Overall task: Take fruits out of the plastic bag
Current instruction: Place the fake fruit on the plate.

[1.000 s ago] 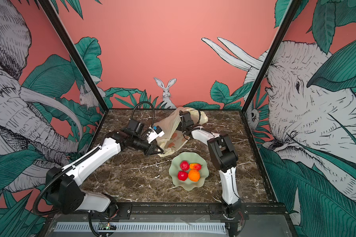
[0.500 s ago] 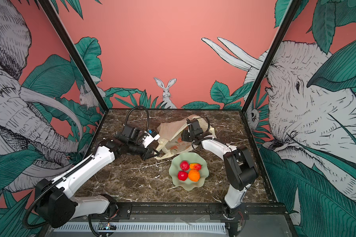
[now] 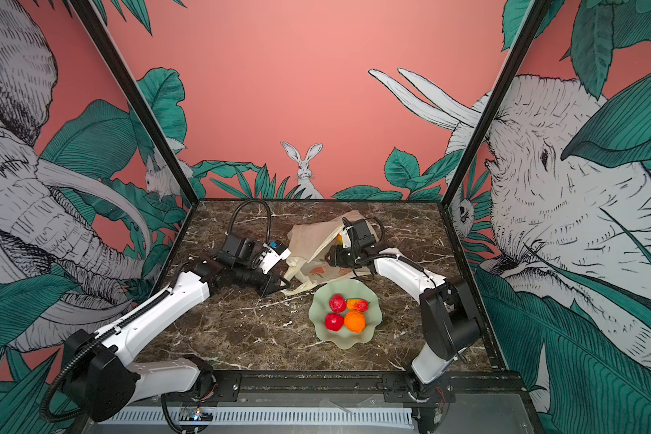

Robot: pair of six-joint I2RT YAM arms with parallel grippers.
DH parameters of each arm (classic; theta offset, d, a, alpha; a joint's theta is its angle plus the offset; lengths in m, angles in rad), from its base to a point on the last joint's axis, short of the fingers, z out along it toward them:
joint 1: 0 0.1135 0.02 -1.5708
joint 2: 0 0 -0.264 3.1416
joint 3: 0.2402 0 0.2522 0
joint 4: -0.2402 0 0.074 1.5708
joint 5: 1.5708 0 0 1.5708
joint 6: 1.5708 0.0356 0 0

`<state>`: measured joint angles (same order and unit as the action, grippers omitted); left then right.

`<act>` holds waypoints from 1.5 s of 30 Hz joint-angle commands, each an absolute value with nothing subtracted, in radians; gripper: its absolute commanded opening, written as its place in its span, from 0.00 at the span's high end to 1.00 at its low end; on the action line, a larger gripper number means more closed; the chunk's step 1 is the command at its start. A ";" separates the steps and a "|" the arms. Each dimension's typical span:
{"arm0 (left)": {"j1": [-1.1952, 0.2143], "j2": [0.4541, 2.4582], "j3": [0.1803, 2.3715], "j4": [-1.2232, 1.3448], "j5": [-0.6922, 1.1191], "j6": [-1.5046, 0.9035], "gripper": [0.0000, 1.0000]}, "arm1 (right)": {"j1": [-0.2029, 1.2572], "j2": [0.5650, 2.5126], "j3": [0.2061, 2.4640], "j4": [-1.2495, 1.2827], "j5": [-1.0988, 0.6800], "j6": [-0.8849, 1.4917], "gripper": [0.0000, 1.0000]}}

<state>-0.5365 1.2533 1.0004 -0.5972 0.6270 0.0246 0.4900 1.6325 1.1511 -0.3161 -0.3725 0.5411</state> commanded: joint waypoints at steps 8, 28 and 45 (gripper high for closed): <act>-0.541 1.267 1.051 -0.598 0.643 0.040 1.00 | 0.490 1.450 1.093 -0.436 -0.523 0.441 0.52; -0.541 1.308 1.078 -0.582 0.667 0.058 1.00 | 0.536 1.188 0.974 -0.646 -0.581 0.239 0.53; -0.540 1.314 1.085 -0.578 0.667 0.064 1.00 | 0.747 1.316 0.982 -0.833 -0.402 0.147 0.46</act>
<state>-0.5369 1.3170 1.0634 -0.5915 0.6533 0.0460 0.7235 1.2785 0.9569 -0.7776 -0.4782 0.1829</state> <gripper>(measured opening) 0.050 0.545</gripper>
